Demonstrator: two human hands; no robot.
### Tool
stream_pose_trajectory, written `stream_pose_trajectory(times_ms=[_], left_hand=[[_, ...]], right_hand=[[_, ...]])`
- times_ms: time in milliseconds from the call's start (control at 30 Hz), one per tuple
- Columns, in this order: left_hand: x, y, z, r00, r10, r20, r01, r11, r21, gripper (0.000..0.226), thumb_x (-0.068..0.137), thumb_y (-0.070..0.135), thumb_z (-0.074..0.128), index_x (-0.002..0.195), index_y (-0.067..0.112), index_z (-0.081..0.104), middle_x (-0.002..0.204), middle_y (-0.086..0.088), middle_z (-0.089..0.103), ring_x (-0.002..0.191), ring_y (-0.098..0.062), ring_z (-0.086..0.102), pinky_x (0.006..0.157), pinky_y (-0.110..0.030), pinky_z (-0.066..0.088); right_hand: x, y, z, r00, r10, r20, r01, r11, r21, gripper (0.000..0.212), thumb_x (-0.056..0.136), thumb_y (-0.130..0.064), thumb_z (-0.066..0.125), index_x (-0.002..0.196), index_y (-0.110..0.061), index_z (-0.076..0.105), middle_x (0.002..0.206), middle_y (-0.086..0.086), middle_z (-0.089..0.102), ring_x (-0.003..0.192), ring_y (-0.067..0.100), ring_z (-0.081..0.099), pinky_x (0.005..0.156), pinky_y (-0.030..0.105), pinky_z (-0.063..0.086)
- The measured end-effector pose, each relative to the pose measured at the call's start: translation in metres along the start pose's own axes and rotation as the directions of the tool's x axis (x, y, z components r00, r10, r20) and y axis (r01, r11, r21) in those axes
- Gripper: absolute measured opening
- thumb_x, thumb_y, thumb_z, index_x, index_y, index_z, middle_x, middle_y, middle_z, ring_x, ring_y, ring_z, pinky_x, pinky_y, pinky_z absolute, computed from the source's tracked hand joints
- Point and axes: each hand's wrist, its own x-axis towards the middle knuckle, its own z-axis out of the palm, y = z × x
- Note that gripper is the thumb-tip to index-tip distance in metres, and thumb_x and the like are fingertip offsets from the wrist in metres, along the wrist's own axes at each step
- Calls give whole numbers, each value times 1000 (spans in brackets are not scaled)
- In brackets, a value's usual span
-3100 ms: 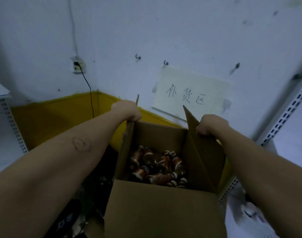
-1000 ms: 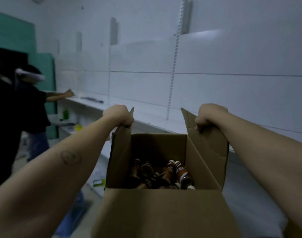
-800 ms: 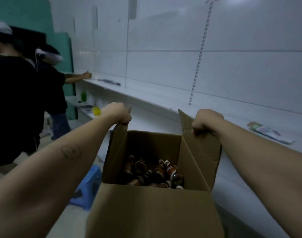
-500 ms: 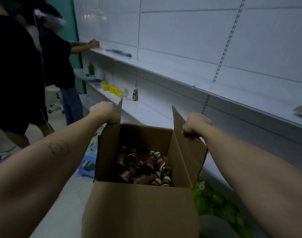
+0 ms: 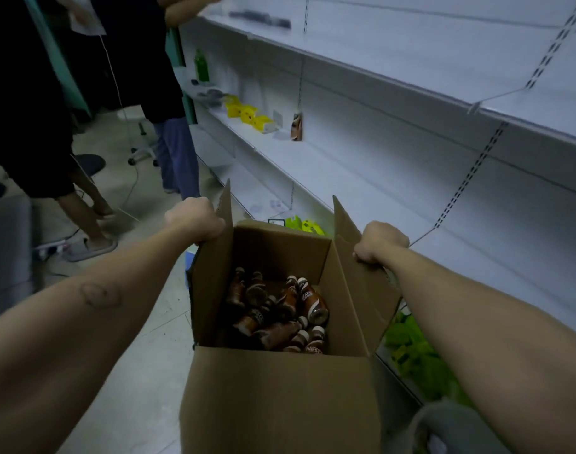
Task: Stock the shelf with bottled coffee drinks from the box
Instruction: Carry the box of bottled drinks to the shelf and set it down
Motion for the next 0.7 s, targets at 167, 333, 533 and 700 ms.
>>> stream_pose_trajectory(times_ms=[167,333,533,700], left_hand=[[63,2,38,986,-29,166,31,999,-10,18,79,24,58,72,9,63,63,-7,64,56,-18,63,50,-24,47],[113,-11,72,958,-69,278,77,997,-19,21,79,26,58,72,8,65,63,-7,66,60,-19,65,58,-29,55],[177,-23,82,956,-6,292,-5,999,36,23,76,29,55,61,13,56,61,-4,60,58,-18,58,50,-24,40],[244,-36,83,937,120,328,-132,991,16,23,79,31,54,63,14,50,66,-5,54,69,-23,60,55,-26,41]], right_hand=[[60,-19,44,991,7,130,-6,1000,-7,22,75,-20,67,95,-12,68,101,10,69,94,29,66,65,28,45],[107,-42,74,970,45,238,-40,999,-27,8,80,-16,59,79,-10,62,82,6,64,72,25,56,63,27,44],[146,-77,85,956,107,272,-93,994,-63,13,83,-18,57,88,-10,66,105,9,69,91,27,65,64,26,44],[173,-103,92,934,206,291,-203,978,-42,12,83,-23,55,86,-13,61,110,12,68,97,29,65,66,26,44]])
